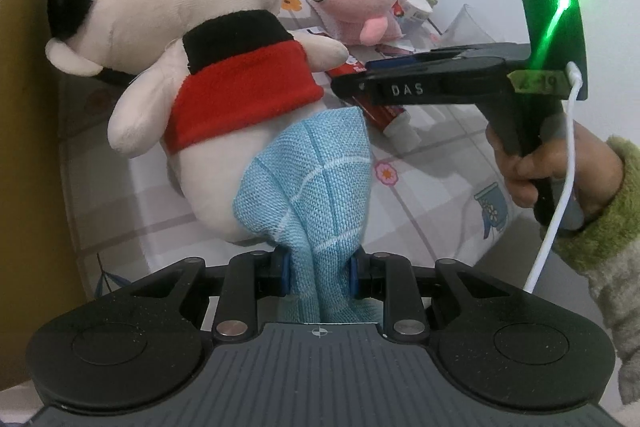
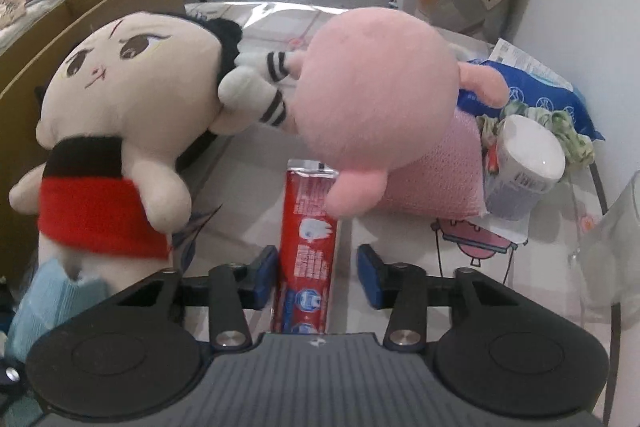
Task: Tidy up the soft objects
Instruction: 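Grasp the red toothpaste tube with the right gripper, then carry the towel in the left gripper while the right carries the toothpaste to the box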
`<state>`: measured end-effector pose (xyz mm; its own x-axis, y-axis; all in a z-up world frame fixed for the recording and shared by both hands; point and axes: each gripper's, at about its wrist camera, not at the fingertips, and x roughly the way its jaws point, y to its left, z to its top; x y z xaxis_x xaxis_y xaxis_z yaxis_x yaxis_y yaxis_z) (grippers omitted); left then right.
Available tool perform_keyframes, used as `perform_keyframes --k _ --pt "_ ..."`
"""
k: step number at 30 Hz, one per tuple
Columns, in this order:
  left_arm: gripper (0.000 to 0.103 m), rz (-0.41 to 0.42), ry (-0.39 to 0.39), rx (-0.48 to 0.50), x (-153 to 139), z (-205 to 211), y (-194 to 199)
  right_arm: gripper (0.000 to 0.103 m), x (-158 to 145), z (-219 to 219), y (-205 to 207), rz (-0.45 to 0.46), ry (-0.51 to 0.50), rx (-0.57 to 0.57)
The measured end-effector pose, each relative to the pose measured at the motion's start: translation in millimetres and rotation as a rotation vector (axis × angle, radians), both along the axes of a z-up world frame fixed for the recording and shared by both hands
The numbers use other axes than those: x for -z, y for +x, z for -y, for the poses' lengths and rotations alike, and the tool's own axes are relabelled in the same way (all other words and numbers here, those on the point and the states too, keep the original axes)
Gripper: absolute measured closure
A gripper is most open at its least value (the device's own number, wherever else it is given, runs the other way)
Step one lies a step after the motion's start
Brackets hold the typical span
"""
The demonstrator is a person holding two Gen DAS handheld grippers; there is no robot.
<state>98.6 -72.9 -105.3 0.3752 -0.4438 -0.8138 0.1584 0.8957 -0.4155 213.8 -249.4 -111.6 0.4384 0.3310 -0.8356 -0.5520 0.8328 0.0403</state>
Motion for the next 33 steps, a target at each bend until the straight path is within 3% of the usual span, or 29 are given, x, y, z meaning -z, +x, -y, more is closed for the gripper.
perform_keyframes --k 1,5,11,18,26,33 --pt "0.079 0.001 -0.001 0.000 0 0 0 0.095 -1 1 -1 -0.004 0.006 0.010" --pt "0.079 0.010 -0.002 0.001 2 0 0 0.096 -4 12 -14 -0.034 0.062 0.070" --pt "0.079 0.046 -0.002 0.006 0 0 -7 0.096 -7 60 -65 -0.148 0.348 0.234" --pt "0.081 0.109 -0.030 0.005 -12 -9 -27 0.096 -13 95 -123 -0.131 0.599 0.369" --pt "0.082 0.221 -0.049 0.000 -50 -28 -71 0.096 -50 91 -172 -0.043 0.687 0.349" --pt "0.082 0.349 -0.051 -0.081 -107 -71 -118 0.096 -105 53 -189 0.026 0.757 0.191"
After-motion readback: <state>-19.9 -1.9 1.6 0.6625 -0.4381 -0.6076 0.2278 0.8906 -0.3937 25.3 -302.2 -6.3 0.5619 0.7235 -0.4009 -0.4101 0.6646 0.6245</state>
